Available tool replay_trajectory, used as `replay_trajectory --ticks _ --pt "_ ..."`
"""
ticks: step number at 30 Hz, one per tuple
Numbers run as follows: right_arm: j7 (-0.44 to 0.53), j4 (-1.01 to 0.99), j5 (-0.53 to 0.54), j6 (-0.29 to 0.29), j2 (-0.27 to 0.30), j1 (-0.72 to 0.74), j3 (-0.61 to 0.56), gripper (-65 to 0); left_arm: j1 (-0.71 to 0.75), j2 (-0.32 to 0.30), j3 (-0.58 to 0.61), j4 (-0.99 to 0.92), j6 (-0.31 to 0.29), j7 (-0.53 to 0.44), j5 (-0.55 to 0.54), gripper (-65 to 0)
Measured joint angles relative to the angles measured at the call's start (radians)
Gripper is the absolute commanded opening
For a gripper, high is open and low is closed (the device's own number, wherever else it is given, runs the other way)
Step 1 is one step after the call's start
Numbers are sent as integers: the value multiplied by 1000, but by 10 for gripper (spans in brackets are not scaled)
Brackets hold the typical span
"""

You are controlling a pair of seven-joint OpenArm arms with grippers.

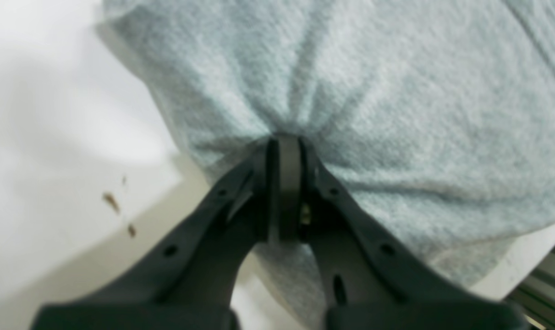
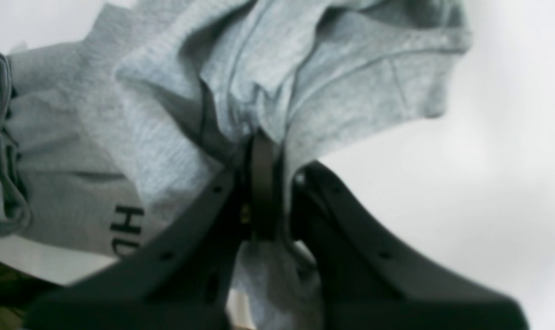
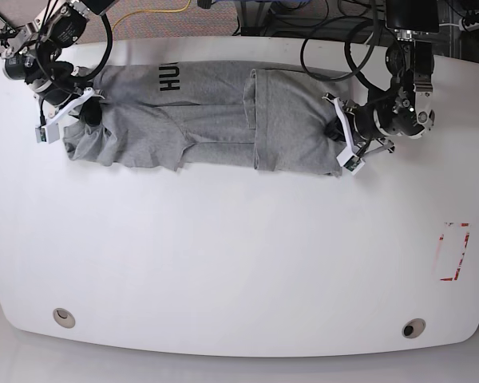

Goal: Fold the T-shirt properly
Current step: 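Fold both shirt sides inward with both grippers toward each other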

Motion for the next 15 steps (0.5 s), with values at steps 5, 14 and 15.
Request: replay_trajectory --ticks 5,14,15 --pt "-11 78 -11 -1 10 -23 -93 -650 -4 37 4 8 0 -6 69 -639" --pt "0 185 4 -95 1 -37 -265 -650 -7 97 4 13 2 -18 159 -639" --pt "-3 186 5 -95 -8 -36 -278 -650 -8 103 4 13 3 -20 169 -639"
